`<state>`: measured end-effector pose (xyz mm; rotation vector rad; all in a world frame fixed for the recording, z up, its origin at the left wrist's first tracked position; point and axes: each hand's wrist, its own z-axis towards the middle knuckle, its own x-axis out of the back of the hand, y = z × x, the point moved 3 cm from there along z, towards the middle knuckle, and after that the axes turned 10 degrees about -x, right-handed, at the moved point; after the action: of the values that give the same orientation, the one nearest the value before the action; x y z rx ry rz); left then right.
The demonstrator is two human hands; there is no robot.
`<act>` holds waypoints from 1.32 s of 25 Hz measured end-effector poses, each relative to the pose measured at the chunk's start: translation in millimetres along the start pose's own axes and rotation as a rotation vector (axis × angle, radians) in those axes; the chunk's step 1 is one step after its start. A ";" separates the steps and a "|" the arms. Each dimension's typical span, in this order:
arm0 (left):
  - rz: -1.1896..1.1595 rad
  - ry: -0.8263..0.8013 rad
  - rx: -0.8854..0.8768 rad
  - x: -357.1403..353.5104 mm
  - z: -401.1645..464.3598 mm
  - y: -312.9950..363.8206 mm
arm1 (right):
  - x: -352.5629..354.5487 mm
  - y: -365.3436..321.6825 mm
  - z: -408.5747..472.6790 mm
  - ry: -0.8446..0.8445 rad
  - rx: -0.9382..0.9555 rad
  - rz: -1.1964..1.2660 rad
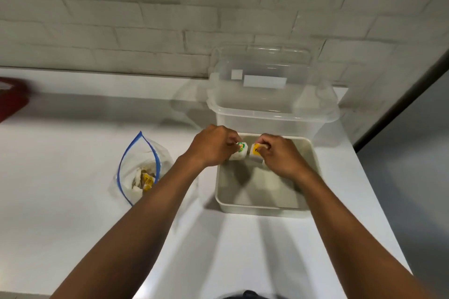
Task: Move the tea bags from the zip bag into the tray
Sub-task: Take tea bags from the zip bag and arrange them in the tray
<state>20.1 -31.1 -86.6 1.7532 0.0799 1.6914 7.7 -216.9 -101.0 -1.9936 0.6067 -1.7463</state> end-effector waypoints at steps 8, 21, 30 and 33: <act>0.511 -0.082 -0.078 -32.9 13.6 -13.7 | -52.1 16.3 31.2 -0.139 0.066 -0.115; 0.649 -0.137 0.087 -36.1 27.6 -5.5 | -55.1 36.1 36.3 -0.113 -0.046 0.029; 0.855 -0.226 0.071 -44.8 33.7 5.2 | -65.6 35.5 41.5 0.010 -0.059 -0.103; 0.879 -0.200 0.080 -45.4 36.4 5.5 | -63.5 31.1 43.6 0.073 -0.051 -0.203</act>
<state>43.9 -73.1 -119.6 2.1735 -0.8342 2.0781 42.0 -204.5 -175.7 -2.0970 0.4915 -1.9477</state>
